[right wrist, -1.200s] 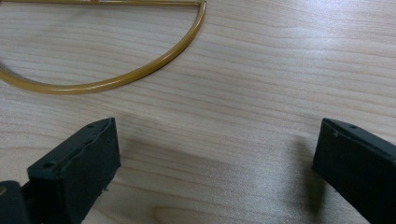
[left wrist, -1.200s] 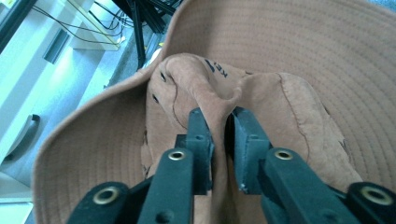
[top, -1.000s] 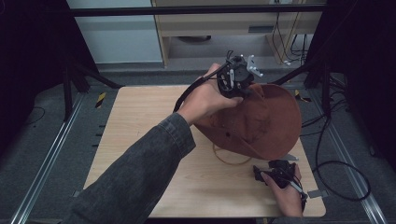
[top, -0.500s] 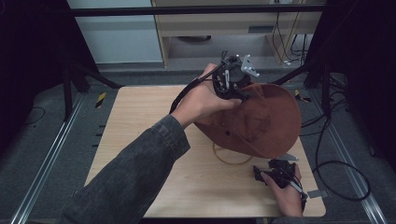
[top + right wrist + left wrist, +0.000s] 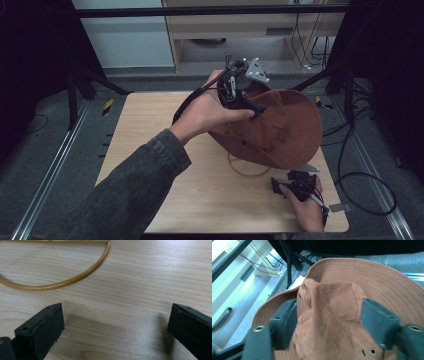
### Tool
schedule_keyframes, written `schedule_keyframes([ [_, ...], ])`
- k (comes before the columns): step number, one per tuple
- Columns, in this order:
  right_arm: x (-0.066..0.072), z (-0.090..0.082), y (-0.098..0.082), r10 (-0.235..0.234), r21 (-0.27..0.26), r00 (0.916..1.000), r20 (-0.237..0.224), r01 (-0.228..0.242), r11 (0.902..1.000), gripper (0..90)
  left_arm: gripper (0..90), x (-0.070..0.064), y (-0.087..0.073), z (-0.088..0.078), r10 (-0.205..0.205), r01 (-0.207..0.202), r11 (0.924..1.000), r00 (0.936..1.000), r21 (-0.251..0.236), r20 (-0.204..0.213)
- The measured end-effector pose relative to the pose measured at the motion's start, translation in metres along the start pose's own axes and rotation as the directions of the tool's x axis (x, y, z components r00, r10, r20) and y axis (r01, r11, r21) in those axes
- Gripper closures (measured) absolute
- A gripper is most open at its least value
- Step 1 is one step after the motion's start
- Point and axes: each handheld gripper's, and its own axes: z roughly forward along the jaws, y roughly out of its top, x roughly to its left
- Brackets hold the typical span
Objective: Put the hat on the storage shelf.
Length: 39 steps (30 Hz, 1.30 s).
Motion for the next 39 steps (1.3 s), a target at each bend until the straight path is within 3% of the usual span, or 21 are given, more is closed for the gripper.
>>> schedule_keyframes([
  [6,0.000,0.000,0.000,0.000,0.000,1.0000,0.000,0.000,1.0000,0.7,12.4,0.005,-0.018,-0.012,-0.070,0.070,0.9975,0.9975,-0.008,-0.007],
  [12,0.000,0.000,0.000,0.002,-0.001,1.0000,0.000,-0.002,1.0000,0.7,8.8,0.017,-0.039,-0.034,-0.123,0.122,0.9919,0.9918,-0.038,-0.034],
  [21,0.000,0.000,0.000,0.002,0.002,1.0000,0.002,-0.002,1.0000,0.6,6.8,0.036,-0.086,-0.064,-0.203,0.199,0.9787,0.9743,-0.049,-0.097],
  [31,-0.001,0.000,0.000,-0.018,-0.006,0.9998,0.005,0.018,0.9998,0.7,6.5,0.041,-0.126,-0.089,-0.237,0.233,0.9713,0.9629,-0.048,-0.128],
  [33,0.000,0.000,0.000,0.004,0.001,1.0000,0.002,-0.004,1.0000,0.6,6.5,0.041,-0.131,-0.093,-0.246,0.241,0.9692,0.9598,-0.052,-0.136],
  [37,-0.001,0.000,0.000,-0.015,-0.004,0.9999,0.003,0.015,0.9999,0.6,6.5,0.041,-0.142,-0.098,-0.258,0.252,0.9659,0.9547,-0.060,-0.148],
  [39,0.001,0.000,0.000,0.008,0.002,1.0000,0.001,-0.008,1.0000,0.6,6.3,0.040,-0.149,-0.099,-0.254,0.249,0.9672,0.9548,-0.049,-0.155],
])
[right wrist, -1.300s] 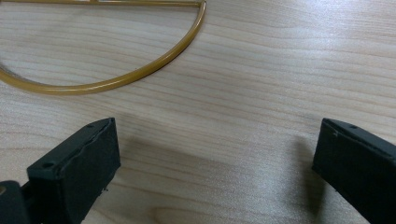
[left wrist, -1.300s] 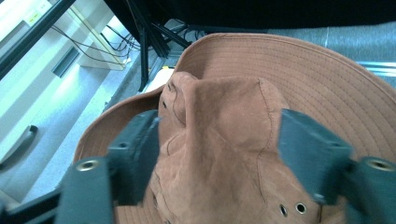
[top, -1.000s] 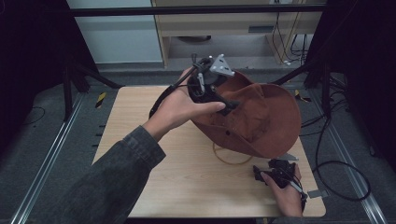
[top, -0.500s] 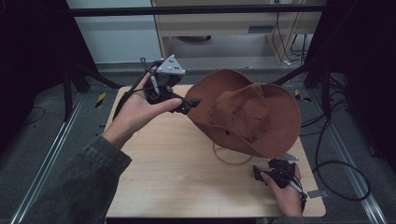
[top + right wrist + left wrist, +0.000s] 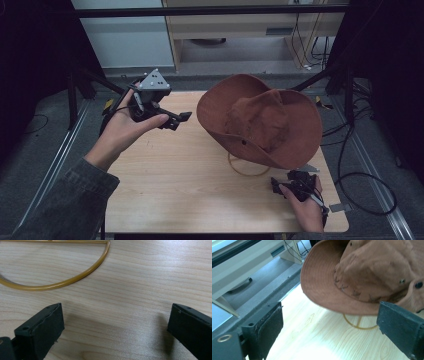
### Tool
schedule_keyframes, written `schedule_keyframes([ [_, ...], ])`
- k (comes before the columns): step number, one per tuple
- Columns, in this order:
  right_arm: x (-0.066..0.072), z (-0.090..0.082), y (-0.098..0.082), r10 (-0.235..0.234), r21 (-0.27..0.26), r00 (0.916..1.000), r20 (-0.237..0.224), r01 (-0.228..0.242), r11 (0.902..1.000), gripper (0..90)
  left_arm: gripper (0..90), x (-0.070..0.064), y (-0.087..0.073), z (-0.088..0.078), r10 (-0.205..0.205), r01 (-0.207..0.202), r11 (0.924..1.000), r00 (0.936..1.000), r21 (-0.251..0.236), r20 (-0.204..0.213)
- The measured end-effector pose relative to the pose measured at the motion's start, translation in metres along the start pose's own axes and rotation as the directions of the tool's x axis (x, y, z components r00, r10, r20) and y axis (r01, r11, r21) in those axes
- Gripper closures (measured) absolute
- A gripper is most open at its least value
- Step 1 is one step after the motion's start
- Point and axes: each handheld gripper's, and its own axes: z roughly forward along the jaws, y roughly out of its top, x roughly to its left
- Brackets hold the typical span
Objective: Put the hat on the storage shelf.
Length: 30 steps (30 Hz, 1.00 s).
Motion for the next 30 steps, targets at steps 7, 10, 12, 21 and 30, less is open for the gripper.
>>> schedule_keyframes([
  [7,-0.002,0.001,0.000,-0.022,-0.008,0.9998,0.000,0.022,0.9997,0.6,6.6,-0.001,-0.035,0.001,-0.035,0.035,0.9994,0.9990,-0.001,-0.027],
  [10,-0.001,0.001,0.000,-0.022,-0.008,0.9998,0.001,0.022,0.9997,0.6,6.3,-0.002,-0.051,0.003,-0.045,0.045,0.9989,0.9986,0.011,-0.028],
  [12,-0.001,0.001,0.000,-0.021,-0.008,0.9998,0.002,0.021,0.9998,0.6,6.3,-0.003,-0.059,0.006,-0.042,0.043,0.9988,0.9986,0.023,-0.032],
  [21,-0.001,0.001,0.000,-0.021,-0.008,0.9998,0.002,0.021,0.9998,0.6,5.8,-0.002,-0.103,0.019,-0.060,0.063,0.9945,0.9976,0.084,-0.034],
  [30,-0.001,0.001,0.000,-0.020,-0.008,0.9998,0.002,0.020,0.9998,0.6,5.8,0.001,-0.153,0.038,-0.084,0.093,0.9827,0.9945,0.160,-0.062],
])
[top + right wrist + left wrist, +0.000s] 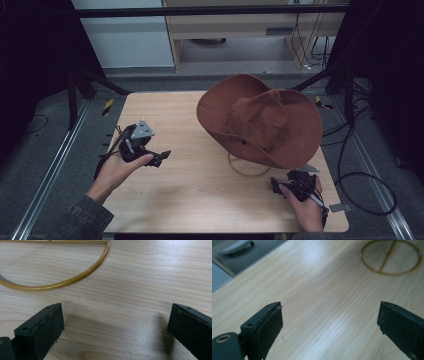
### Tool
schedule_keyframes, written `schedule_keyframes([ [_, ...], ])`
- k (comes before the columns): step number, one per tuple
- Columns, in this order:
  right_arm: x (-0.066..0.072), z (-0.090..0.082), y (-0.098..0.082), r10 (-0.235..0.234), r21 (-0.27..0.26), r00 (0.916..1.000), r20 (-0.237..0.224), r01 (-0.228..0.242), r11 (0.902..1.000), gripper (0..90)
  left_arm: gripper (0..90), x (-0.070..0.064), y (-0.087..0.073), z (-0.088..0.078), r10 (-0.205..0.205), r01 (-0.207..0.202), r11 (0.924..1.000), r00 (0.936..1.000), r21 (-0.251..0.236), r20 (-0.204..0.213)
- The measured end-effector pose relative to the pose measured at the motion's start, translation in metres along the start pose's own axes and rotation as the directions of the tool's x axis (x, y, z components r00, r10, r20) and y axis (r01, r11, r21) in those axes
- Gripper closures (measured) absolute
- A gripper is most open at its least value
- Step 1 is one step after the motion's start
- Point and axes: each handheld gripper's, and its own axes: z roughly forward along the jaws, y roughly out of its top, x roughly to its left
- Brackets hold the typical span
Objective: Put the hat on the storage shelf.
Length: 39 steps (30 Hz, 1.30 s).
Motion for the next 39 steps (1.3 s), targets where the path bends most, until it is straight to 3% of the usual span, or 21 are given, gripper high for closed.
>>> schedule_keyframes([
  [10,0.000,0.000,0.000,0.000,0.000,1.0000,0.000,0.000,1.0000,0.6,5.8,0.005,-0.058,0.025,-0.086,0.086,0.9952,0.9963,0.048,-0.004],
  [20,0.000,0.000,0.000,0.001,0.000,1.0000,0.002,-0.001,1.0000,0.6,5.7,0.010,-0.107,0.046,-0.158,0.160,0.9818,0.9871,0.103,-0.022],
  [23,0.000,0.000,0.000,0.001,0.000,1.0000,0.002,-0.001,1.0000,0.6,5.7,0.010,-0.113,0.050,-0.184,0.185,0.9775,0.9828,0.101,-0.017],
  [33,0.000,0.000,0.000,0.001,0.000,1.0000,0.003,-0.001,1.0000,0.6,3.5,0.009,-0.124,0.060,-0.203,0.203,0.9729,0.9790,0.110,-0.008],
  [37,0.000,0.000,0.000,0.002,0.000,1.0000,0.004,-0.002,1.0000,0.5,2.3,0.009,-0.125,0.062,-0.204,0.204,0.9743,0.9790,0.096,-0.013],
  [39,0.000,0.000,0.000,0.002,0.000,1.0000,0.004,-0.002,1.0000,0.5,0.8,0.007,-0.129,0.064,-0.209,0.209,0.9764,0.9779,0.054,-0.015],
])
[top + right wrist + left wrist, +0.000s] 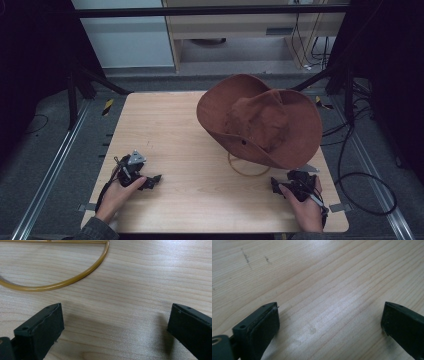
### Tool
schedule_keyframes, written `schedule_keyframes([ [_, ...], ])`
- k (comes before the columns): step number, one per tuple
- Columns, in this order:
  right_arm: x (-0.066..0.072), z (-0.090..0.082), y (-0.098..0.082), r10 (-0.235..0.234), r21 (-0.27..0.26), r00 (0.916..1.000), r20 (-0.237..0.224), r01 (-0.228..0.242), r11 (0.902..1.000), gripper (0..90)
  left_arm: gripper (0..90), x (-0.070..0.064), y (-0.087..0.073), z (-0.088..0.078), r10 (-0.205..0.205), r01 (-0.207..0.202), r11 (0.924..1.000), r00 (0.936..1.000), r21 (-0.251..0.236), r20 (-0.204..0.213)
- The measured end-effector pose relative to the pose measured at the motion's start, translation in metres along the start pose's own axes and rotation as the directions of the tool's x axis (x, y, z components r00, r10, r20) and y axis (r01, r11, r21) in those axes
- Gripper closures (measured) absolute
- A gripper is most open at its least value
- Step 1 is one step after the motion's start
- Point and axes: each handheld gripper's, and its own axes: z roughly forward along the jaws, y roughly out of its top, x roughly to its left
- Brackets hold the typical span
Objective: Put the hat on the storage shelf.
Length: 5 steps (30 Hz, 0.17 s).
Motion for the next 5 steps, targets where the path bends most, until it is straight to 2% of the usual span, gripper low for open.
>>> schedule_keyframes([
  [5,0.0001,0.0000,0.0000,0.000,0.000,1.0000,0.000,0.000,1.0000,0.5,0.0,0.0002,-0.0005,0.0003,-0.001,0.001,1.0000,1.0000,-0.005,0.000],
])
